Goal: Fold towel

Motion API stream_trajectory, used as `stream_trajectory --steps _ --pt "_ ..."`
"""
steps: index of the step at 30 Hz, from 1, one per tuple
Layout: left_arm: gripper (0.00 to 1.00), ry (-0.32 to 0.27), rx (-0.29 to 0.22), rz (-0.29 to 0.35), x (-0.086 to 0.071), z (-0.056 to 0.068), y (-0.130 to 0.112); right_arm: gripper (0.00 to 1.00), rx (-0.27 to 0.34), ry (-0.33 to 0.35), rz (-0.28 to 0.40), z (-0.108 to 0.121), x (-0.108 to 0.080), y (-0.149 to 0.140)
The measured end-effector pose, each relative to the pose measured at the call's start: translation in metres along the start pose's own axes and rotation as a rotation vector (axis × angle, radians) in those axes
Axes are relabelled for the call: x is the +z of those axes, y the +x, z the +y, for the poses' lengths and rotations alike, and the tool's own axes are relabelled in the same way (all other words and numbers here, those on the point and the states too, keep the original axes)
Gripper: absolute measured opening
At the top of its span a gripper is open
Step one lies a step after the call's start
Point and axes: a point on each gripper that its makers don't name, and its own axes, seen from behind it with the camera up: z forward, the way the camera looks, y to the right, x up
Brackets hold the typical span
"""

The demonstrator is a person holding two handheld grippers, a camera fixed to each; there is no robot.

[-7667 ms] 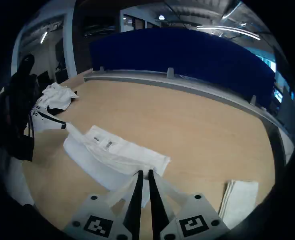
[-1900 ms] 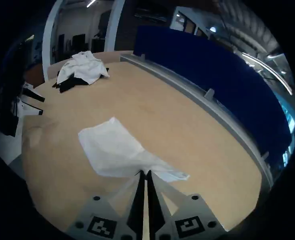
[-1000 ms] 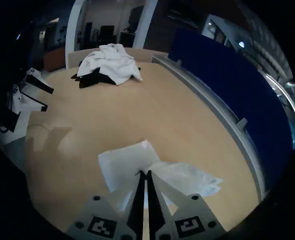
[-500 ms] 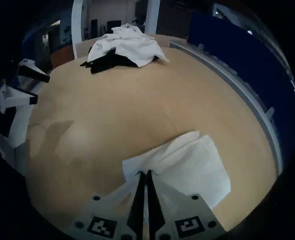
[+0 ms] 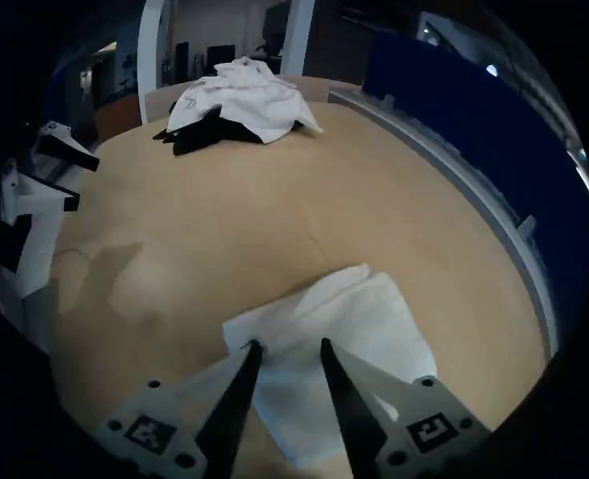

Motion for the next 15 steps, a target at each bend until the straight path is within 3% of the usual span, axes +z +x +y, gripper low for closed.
stream_trajectory --steps 3,15 --pt "0.99 -0.002 -0.003 0.000 0.0000 0.0000 -0.0004 0.79 0.025 0.003 0.005 0.0012 -0.0031 0.0005" --pt "0.99 -0.004 0.002 0.003 0.0008 -0.0019 0.0020 0.85 0.042 -0.012 0.015 0.0048 -0.0106 0.0003"
